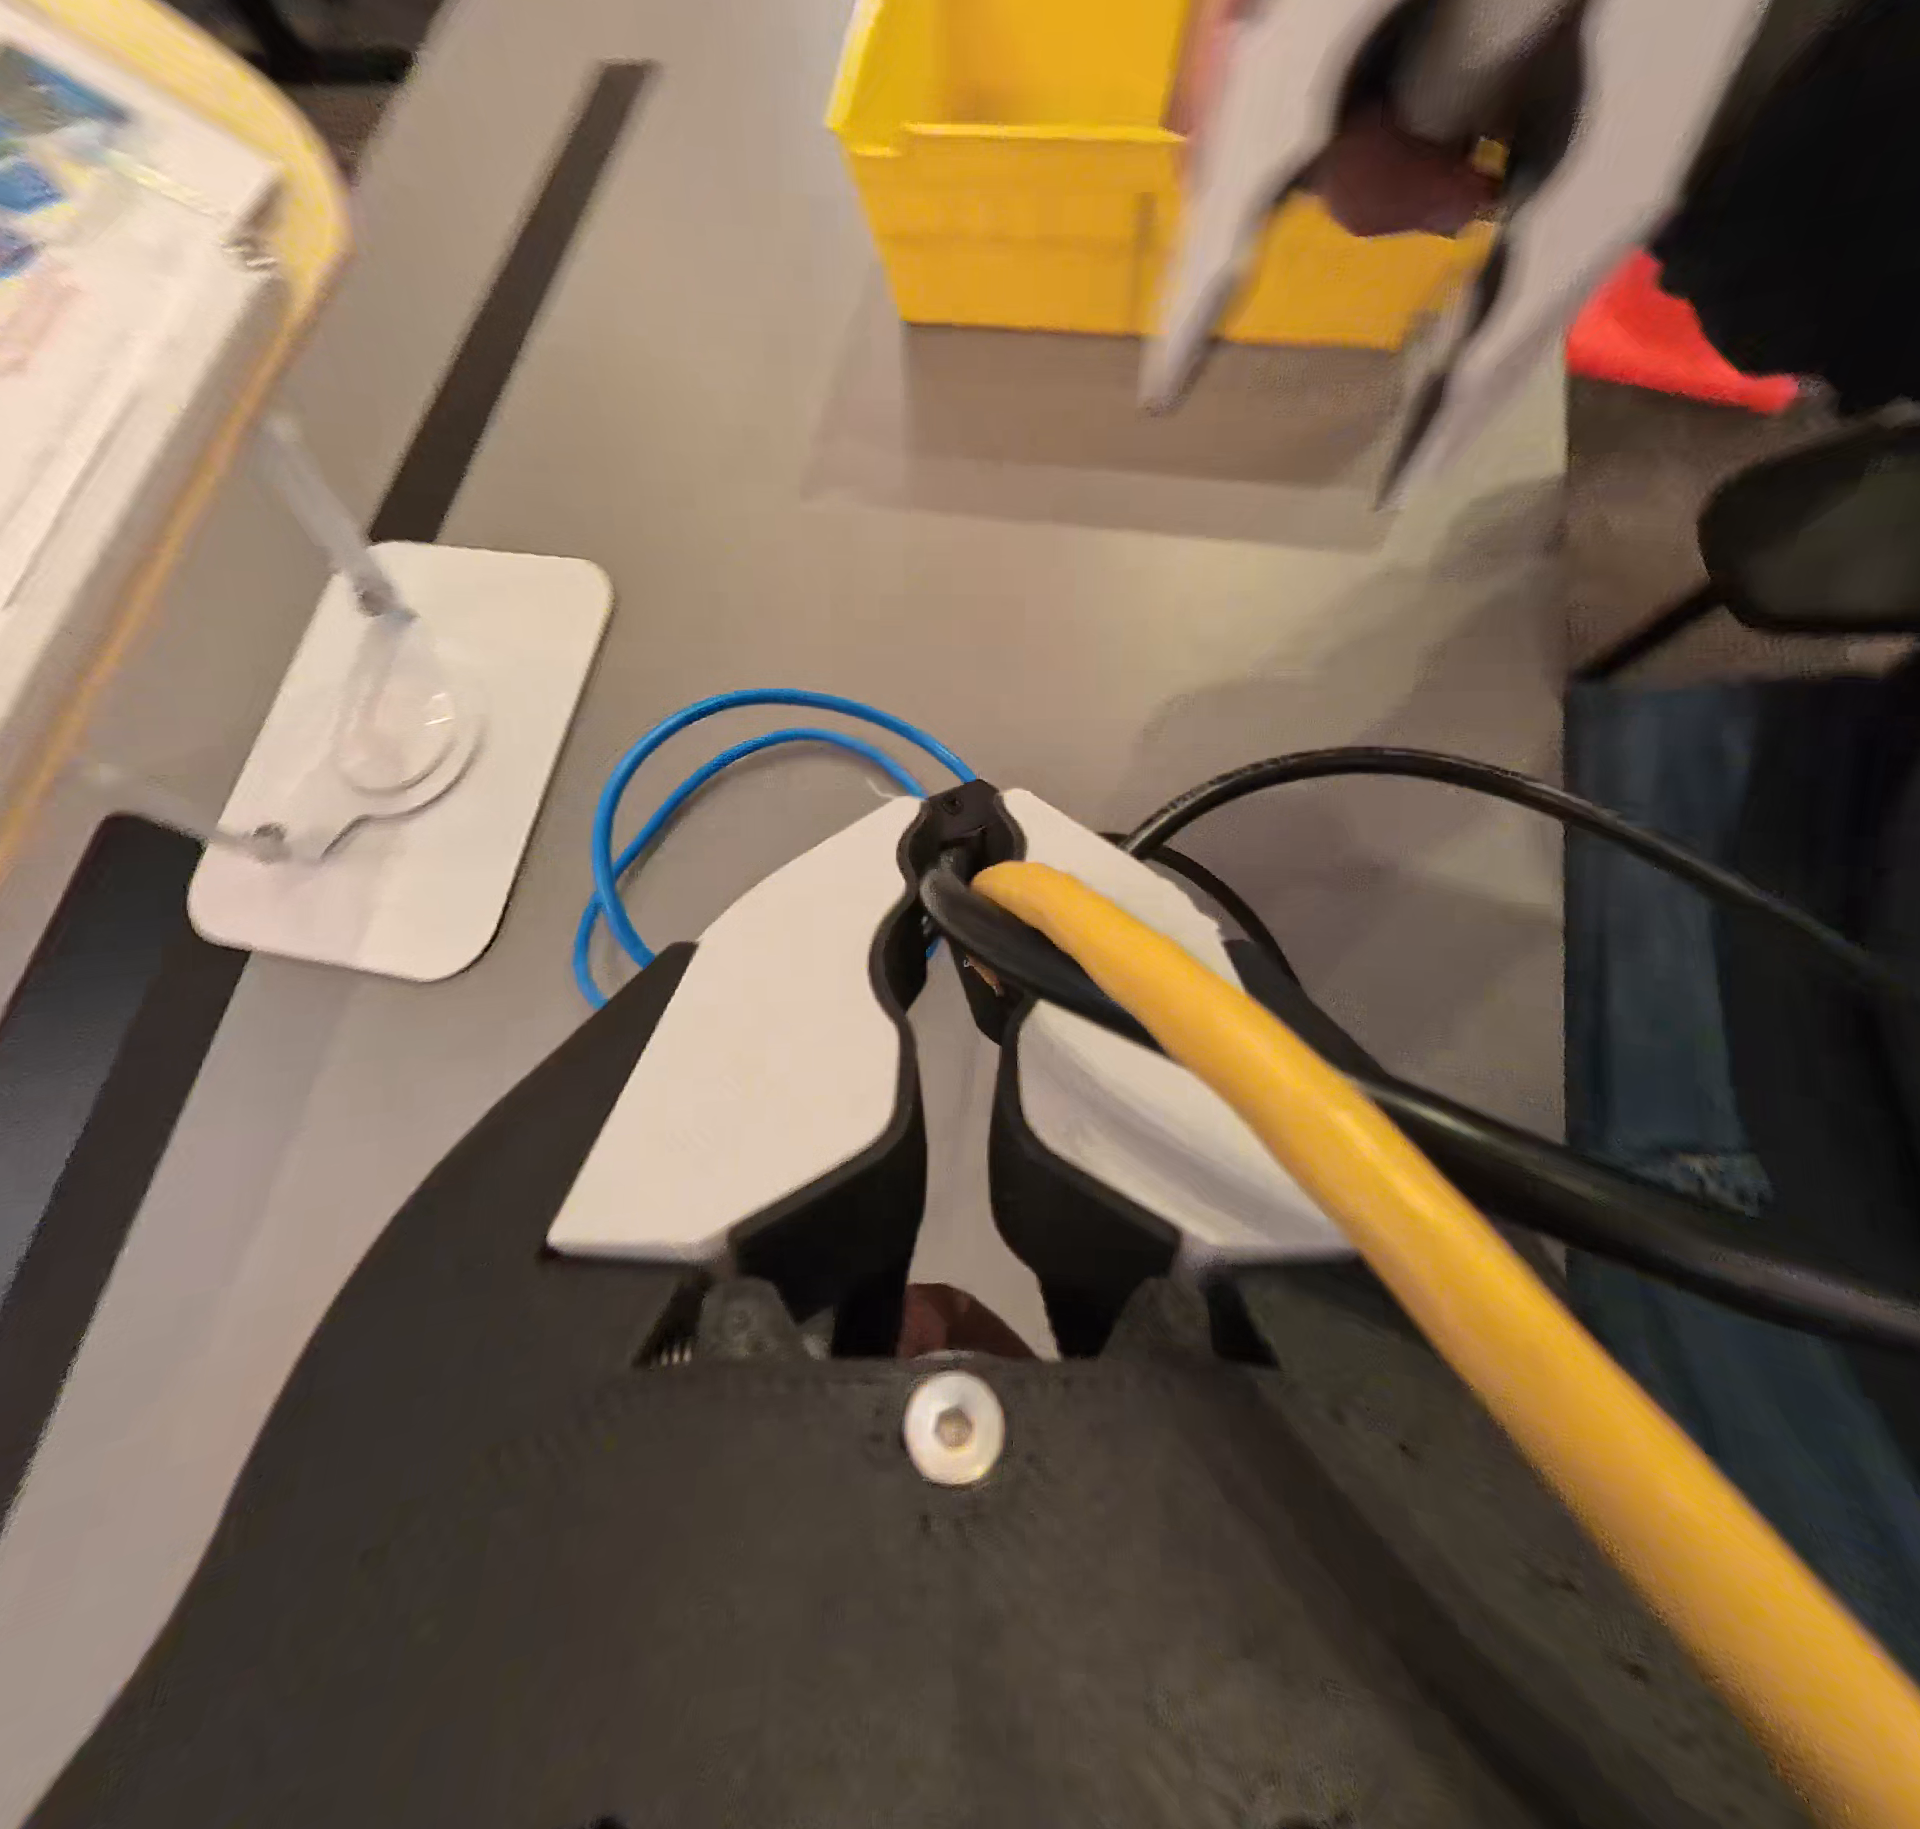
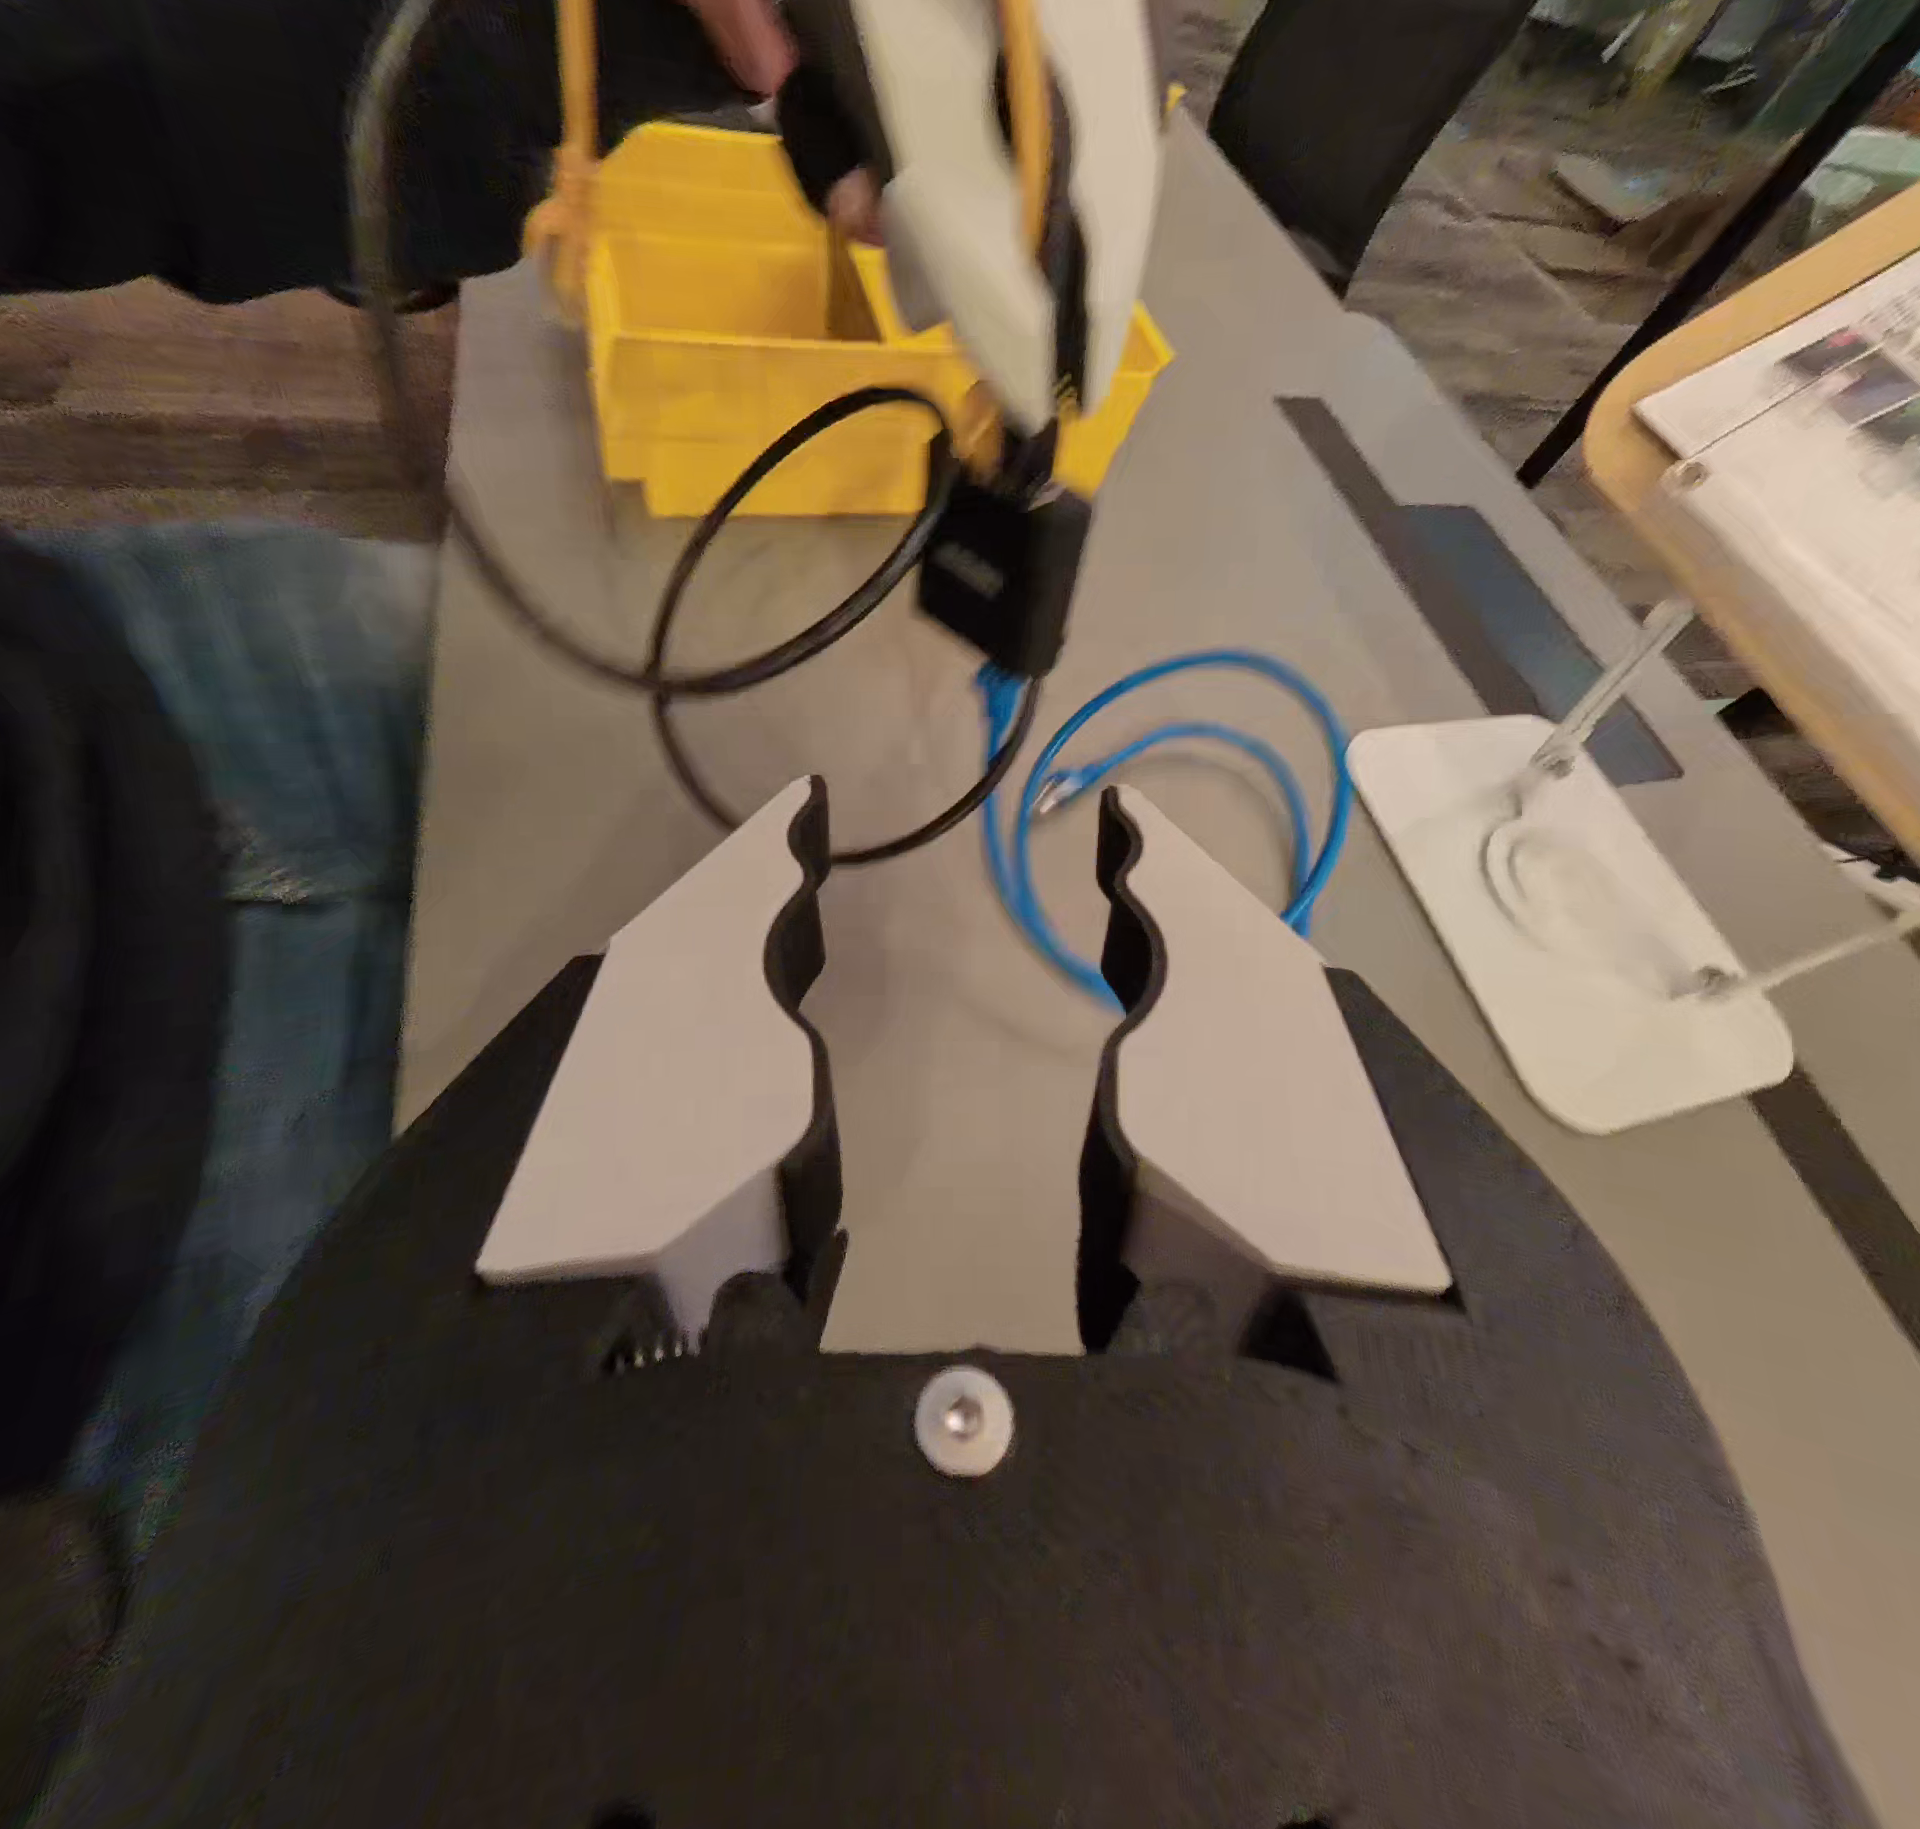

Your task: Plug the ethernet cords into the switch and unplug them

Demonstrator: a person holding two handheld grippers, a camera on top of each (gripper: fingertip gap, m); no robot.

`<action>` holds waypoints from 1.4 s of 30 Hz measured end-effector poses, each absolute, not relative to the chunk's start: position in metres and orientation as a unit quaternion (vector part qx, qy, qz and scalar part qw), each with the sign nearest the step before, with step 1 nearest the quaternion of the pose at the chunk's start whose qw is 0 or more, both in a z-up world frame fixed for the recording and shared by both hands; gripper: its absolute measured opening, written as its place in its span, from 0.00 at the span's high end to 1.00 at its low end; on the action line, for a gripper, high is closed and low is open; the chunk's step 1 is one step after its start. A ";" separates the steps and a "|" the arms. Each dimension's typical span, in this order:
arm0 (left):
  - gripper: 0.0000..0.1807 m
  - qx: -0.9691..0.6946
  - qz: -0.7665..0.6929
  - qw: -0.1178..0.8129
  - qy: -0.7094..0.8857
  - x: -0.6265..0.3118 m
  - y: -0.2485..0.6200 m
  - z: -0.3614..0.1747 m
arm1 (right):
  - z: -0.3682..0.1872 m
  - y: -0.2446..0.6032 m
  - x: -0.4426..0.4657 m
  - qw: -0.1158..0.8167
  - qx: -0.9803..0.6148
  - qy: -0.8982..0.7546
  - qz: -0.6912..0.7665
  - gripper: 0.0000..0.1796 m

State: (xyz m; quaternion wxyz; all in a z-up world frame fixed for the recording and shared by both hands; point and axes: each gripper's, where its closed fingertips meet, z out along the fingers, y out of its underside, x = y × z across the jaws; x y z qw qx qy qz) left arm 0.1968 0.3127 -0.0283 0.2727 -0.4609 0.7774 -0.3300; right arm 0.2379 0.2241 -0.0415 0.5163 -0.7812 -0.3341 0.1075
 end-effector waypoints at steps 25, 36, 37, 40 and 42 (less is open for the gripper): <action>0.76 -0.611 -0.104 0.435 0.653 0.140 0.413 -0.004 | -0.063 0.308 0.268 0.579 -0.719 -0.095 0.371 0.89; 0.59 -0.536 -0.163 0.495 0.665 0.221 0.275 -0.070 | -0.054 0.307 0.264 0.603 -0.657 0.002 0.453 0.89; 0.59 -0.540 -0.164 0.500 0.657 0.232 0.277 -0.076 | -0.053 0.305 0.260 0.602 -0.655 0.002 0.456 0.89; 0.59 -0.559 -0.184 0.508 0.629 0.250 0.281 -0.083 | -0.049 0.300 0.251 0.600 -0.655 -0.007 0.460 0.89; 0.61 -0.580 -0.204 0.496 0.613 0.257 0.283 -0.087 | -0.049 0.299 0.246 0.594 -0.662 -0.014 0.458 0.89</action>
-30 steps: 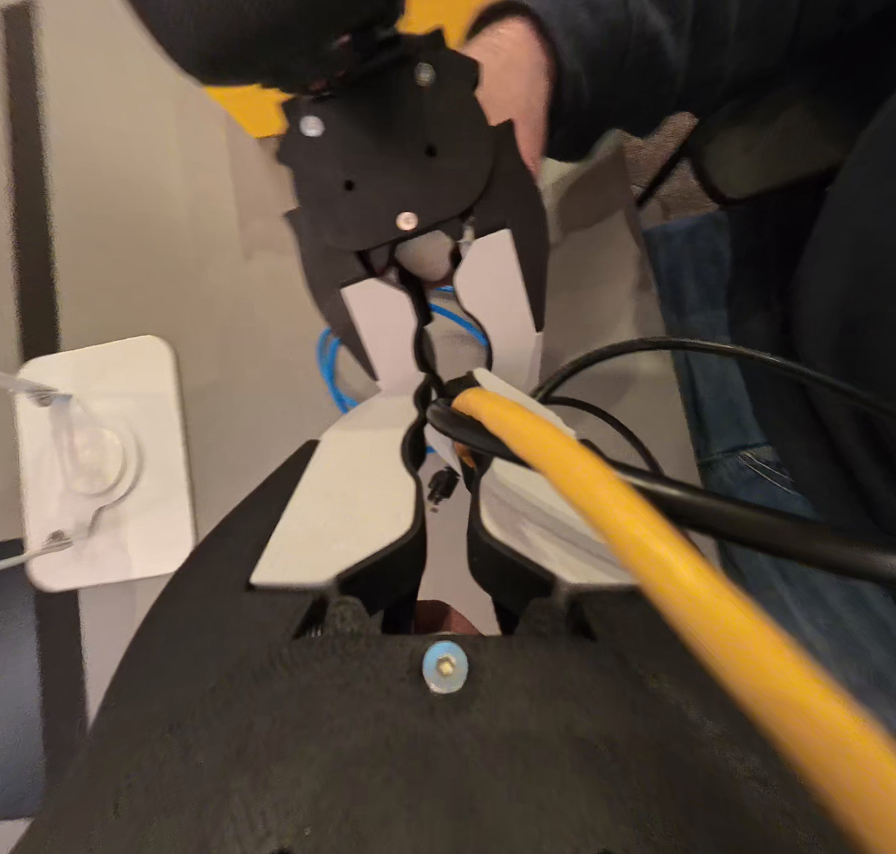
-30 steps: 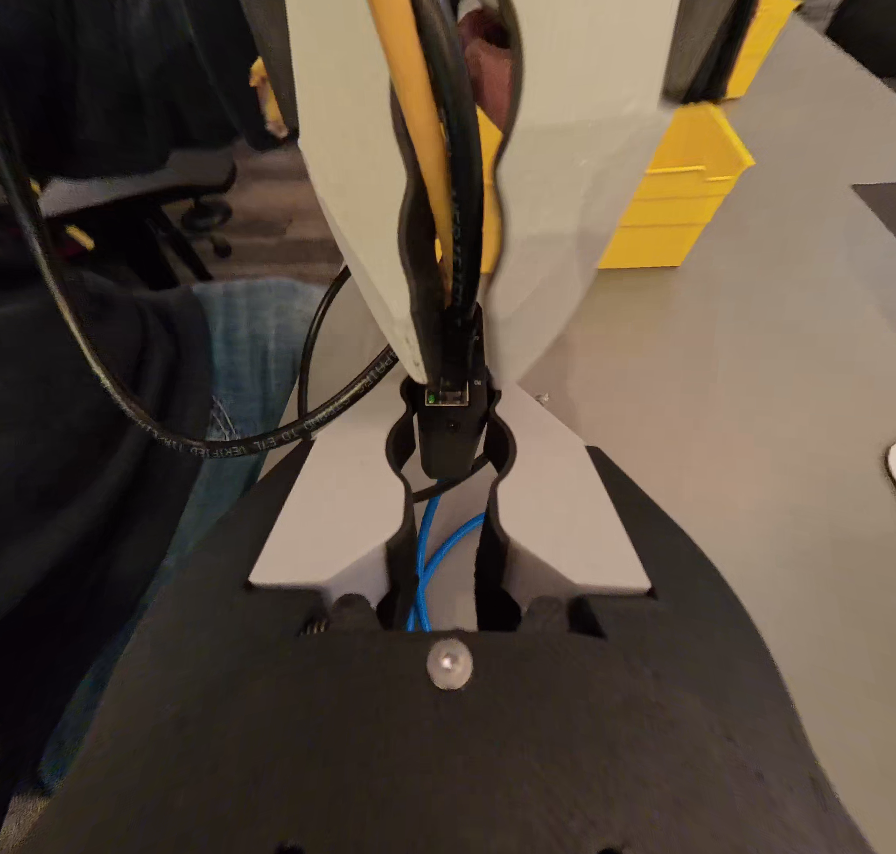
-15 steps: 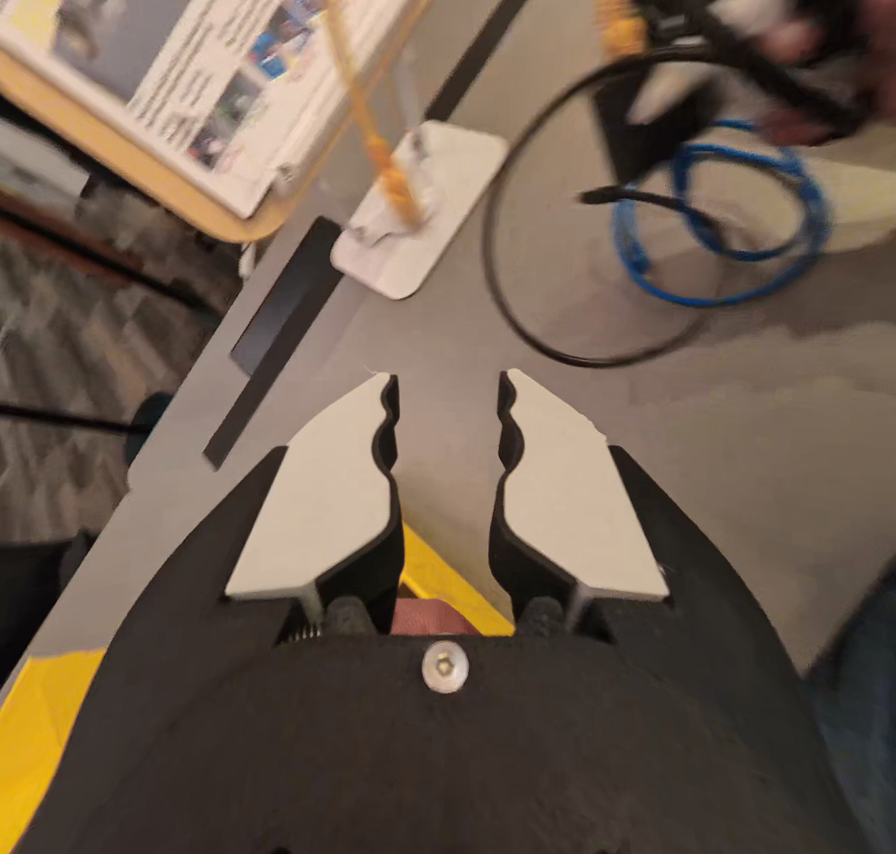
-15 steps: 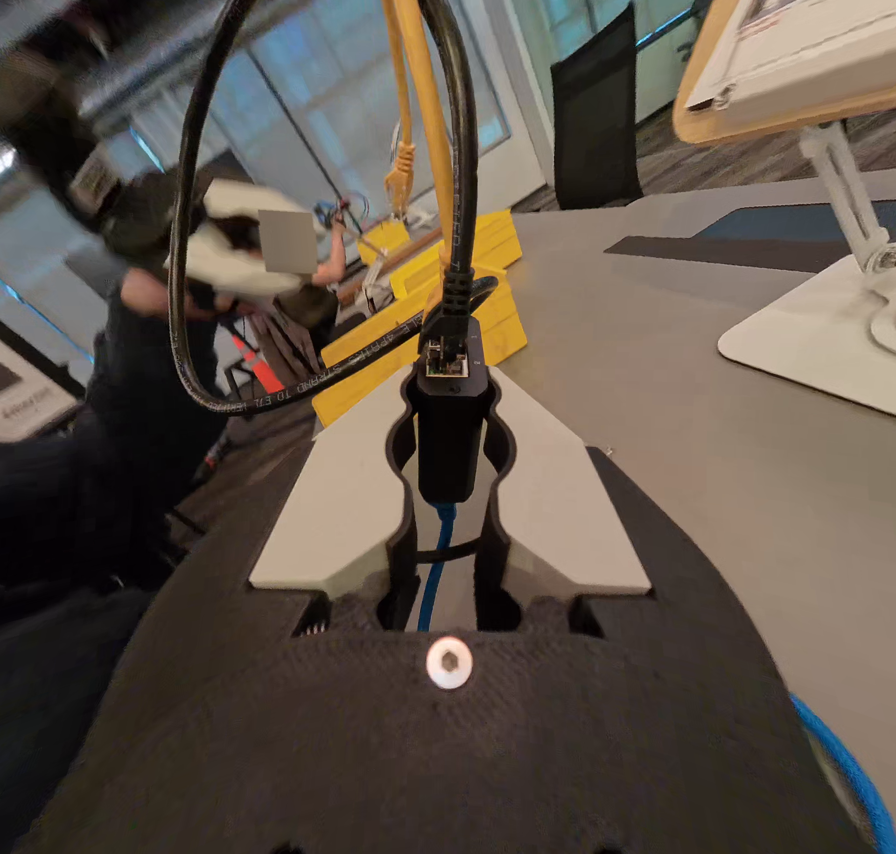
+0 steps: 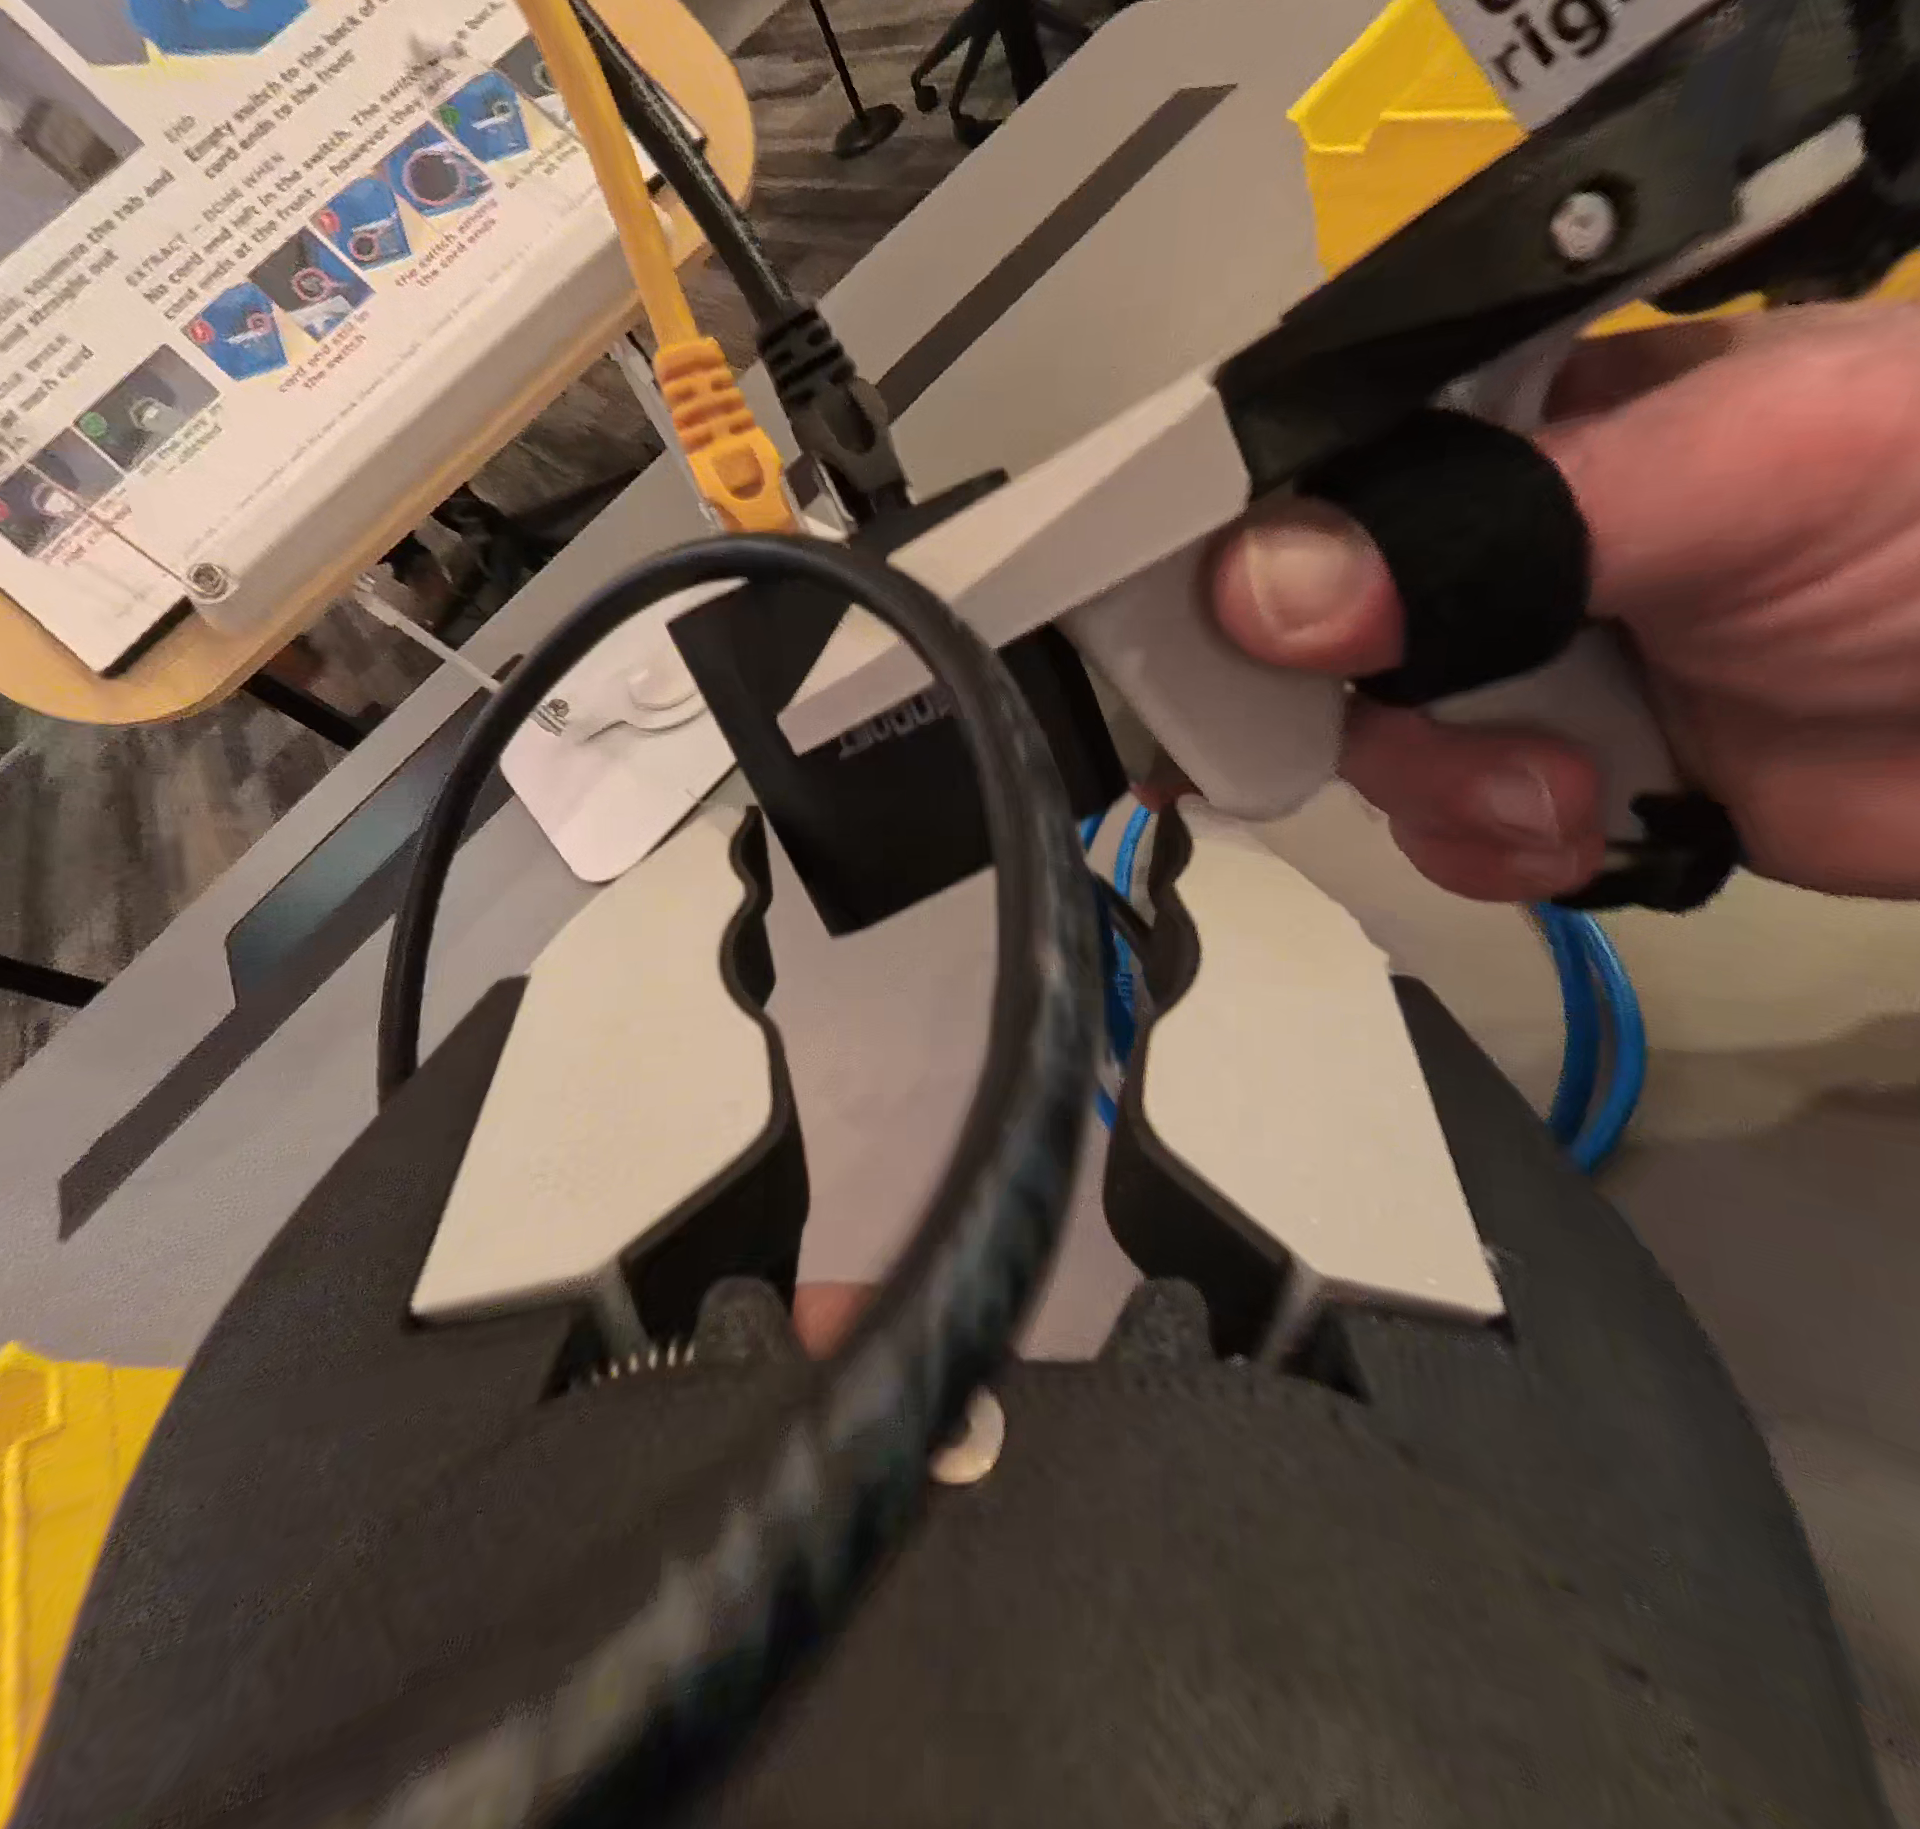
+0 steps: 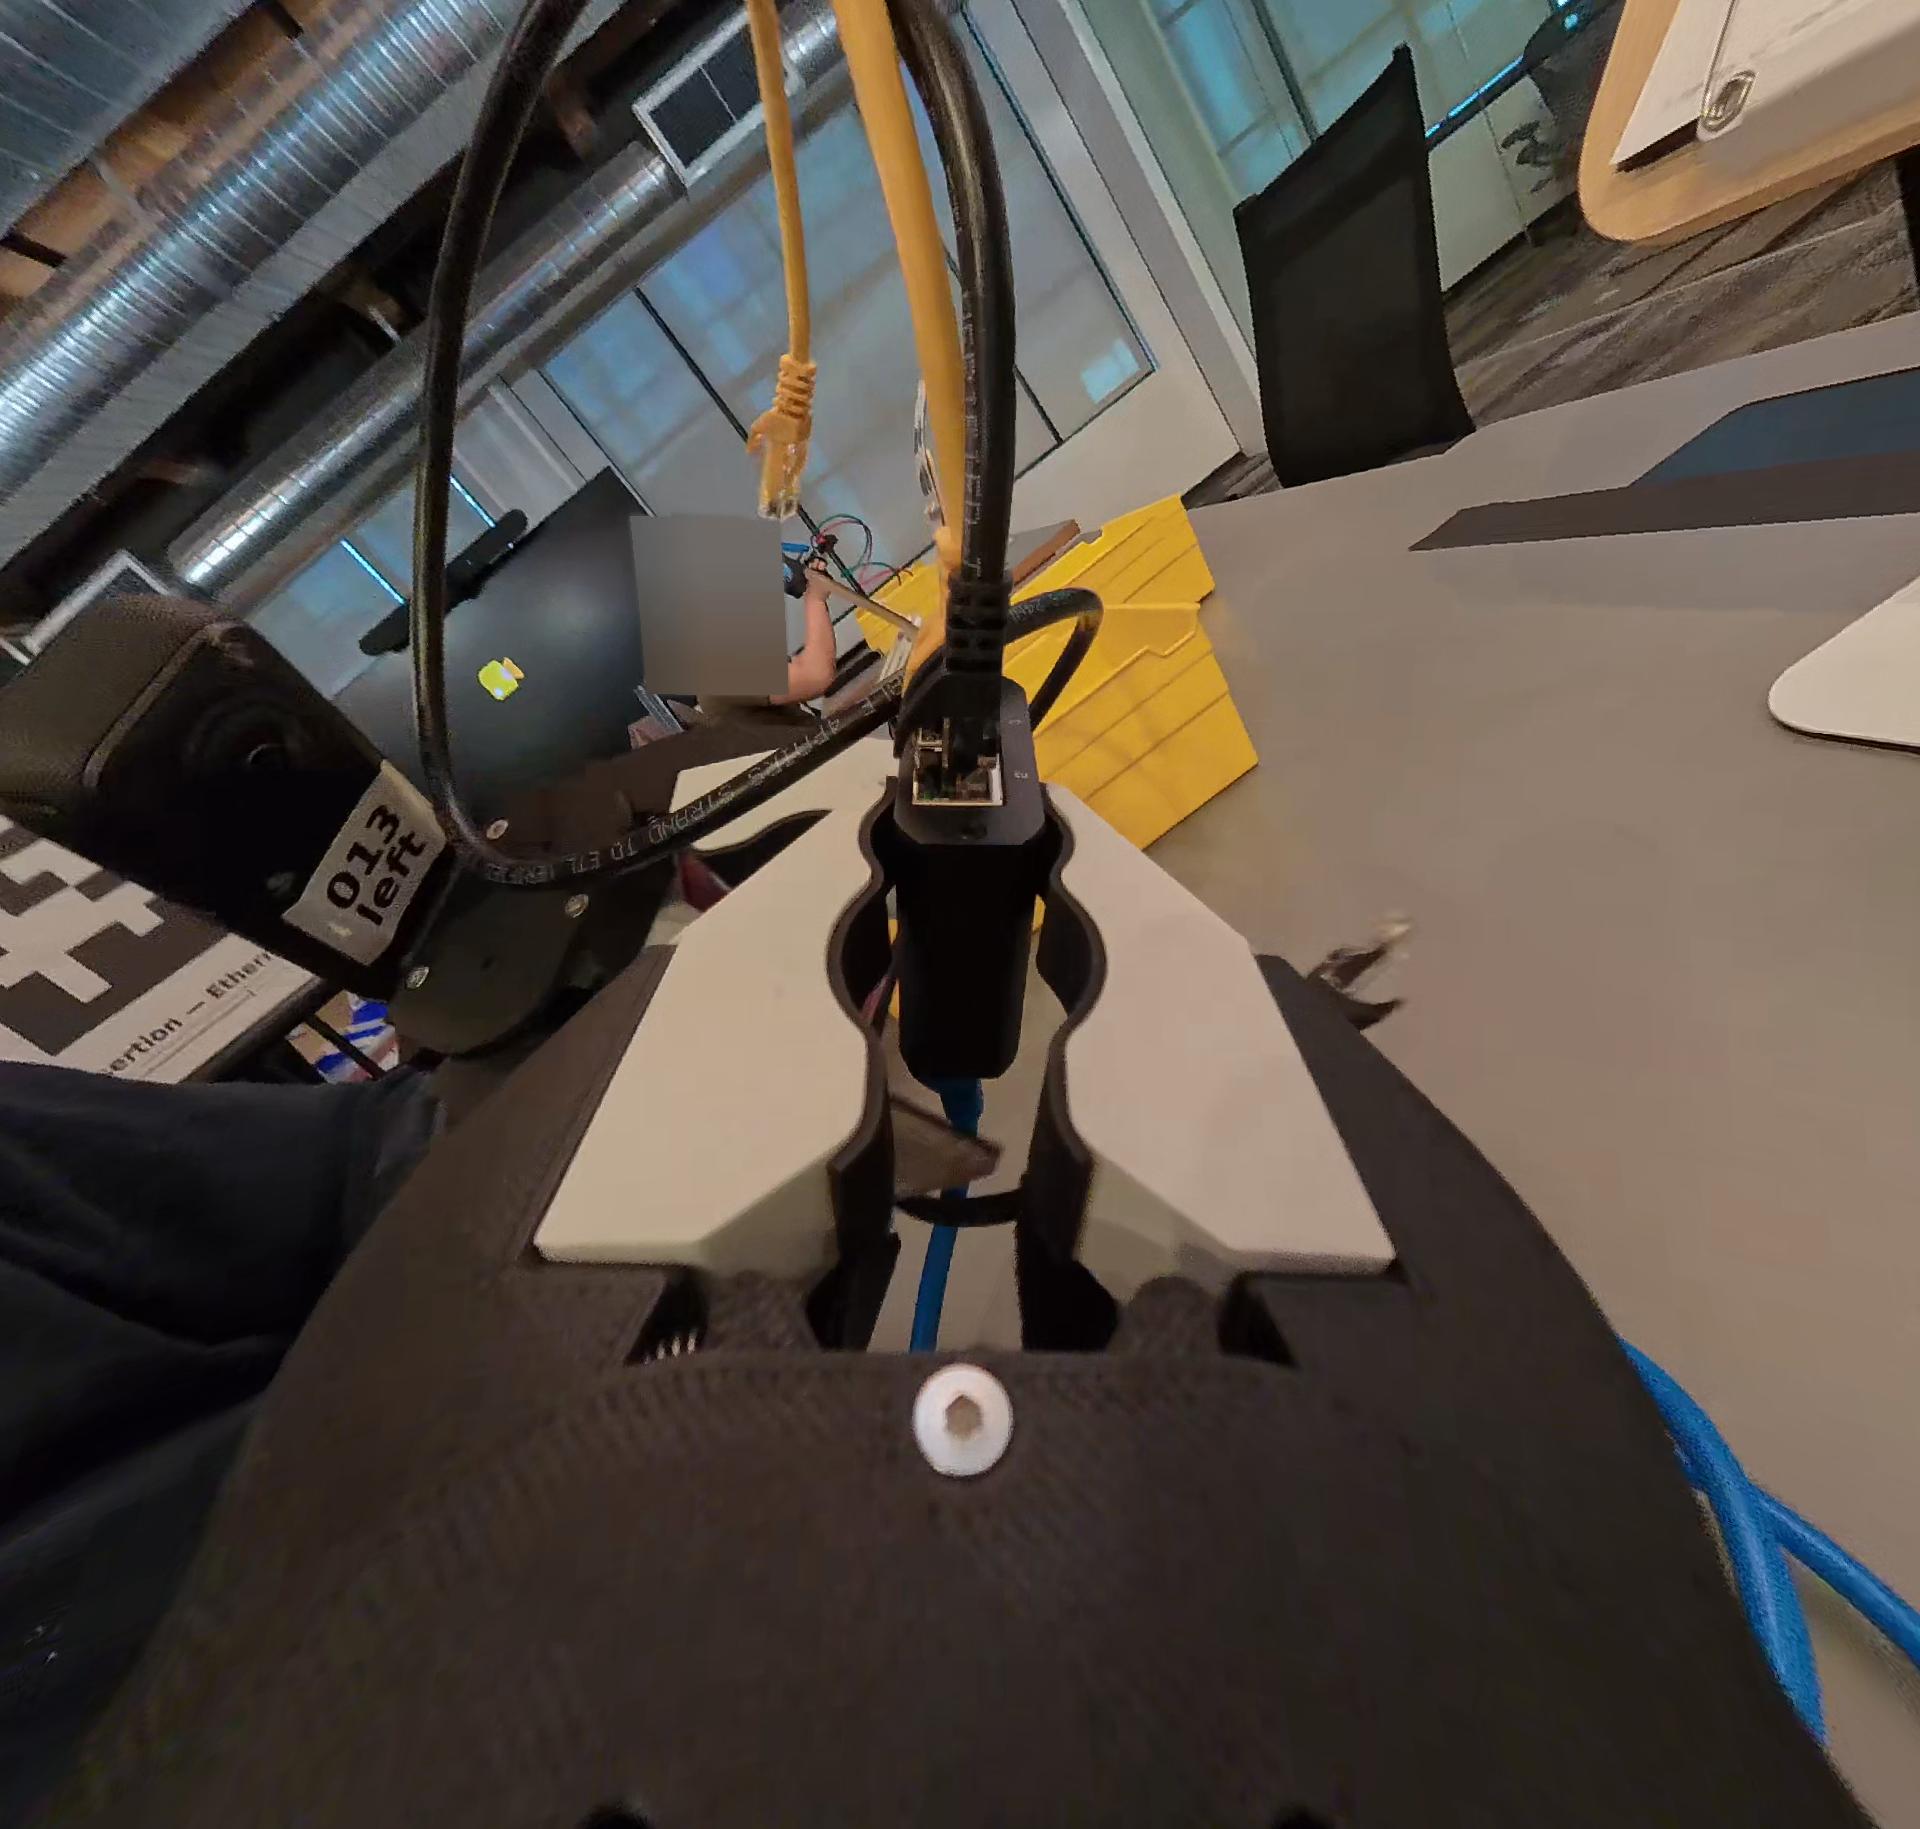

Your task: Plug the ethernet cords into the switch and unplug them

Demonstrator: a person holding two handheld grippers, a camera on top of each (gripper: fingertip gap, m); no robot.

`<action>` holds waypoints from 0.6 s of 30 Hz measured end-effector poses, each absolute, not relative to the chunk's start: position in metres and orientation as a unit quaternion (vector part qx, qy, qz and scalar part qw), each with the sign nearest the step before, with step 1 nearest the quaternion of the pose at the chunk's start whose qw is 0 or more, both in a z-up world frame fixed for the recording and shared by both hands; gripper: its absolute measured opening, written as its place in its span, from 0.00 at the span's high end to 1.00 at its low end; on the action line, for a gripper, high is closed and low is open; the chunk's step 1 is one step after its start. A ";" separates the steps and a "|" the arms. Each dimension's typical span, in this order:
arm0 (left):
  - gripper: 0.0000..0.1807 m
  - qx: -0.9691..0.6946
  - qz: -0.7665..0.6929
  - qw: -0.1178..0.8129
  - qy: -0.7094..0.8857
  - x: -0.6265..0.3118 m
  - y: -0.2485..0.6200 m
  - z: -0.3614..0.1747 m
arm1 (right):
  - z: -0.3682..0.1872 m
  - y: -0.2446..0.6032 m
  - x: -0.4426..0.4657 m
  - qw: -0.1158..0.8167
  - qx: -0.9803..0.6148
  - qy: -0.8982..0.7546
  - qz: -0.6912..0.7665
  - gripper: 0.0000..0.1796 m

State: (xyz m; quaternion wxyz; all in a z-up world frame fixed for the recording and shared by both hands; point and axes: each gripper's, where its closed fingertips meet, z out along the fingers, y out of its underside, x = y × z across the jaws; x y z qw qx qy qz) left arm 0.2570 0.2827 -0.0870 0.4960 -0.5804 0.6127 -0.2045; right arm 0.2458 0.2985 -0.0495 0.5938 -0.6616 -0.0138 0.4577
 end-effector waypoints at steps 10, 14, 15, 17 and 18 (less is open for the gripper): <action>0.64 -0.511 -0.198 0.482 0.684 0.259 0.280 -0.088 | -0.055 0.289 0.245 0.572 -0.668 -0.024 0.475 0.89; 0.65 -0.482 -0.202 0.414 0.745 0.247 0.272 -0.095 | -0.063 0.279 0.238 0.540 -0.698 -0.078 0.464 0.87; 0.65 -0.477 -0.204 0.397 0.757 0.244 0.271 -0.095 | -0.063 0.276 0.237 0.534 -0.702 -0.090 0.464 0.87; 0.65 -0.462 -0.208 0.362 0.782 0.237 0.267 -0.095 | -0.065 0.272 0.232 0.516 -0.706 -0.109 0.472 0.86; 0.65 -0.456 -0.203 0.356 0.790 0.236 0.269 -0.094 | -0.066 0.272 0.231 0.514 -0.707 -0.106 0.475 0.86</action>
